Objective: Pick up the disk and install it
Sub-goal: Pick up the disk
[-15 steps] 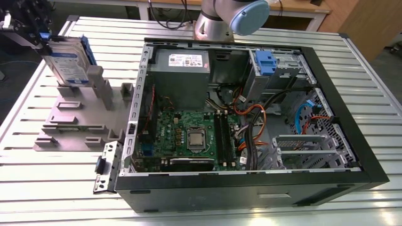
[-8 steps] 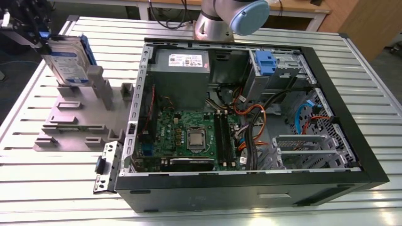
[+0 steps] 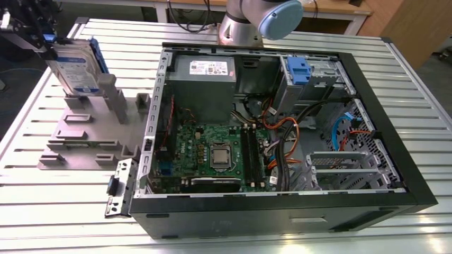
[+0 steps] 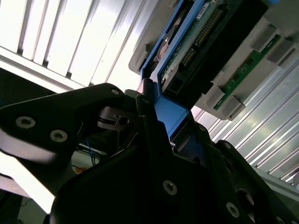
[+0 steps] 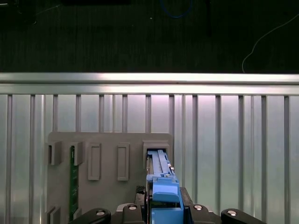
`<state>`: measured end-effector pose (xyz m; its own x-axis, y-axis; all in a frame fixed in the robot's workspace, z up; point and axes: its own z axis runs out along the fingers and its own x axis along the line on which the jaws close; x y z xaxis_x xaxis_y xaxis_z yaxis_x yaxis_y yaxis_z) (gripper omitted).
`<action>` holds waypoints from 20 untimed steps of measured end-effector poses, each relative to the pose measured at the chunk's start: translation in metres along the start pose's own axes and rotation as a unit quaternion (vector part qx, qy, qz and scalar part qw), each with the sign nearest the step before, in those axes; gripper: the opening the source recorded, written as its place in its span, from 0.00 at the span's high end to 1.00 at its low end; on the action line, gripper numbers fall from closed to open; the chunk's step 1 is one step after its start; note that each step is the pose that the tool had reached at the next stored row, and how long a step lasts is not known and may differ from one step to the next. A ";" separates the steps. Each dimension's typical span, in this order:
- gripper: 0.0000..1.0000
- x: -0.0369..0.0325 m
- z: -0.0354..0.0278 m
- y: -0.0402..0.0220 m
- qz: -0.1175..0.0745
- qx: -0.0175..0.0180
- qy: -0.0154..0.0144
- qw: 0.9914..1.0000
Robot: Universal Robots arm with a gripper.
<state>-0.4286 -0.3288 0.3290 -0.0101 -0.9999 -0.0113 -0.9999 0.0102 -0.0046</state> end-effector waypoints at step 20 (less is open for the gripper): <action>0.64 -0.0001 -0.0051 0.0000 0.000 0.000 0.000 1.000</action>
<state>-0.4285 -0.3288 0.3341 -0.0101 -0.9999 -0.0112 -0.9999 0.0102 -0.0045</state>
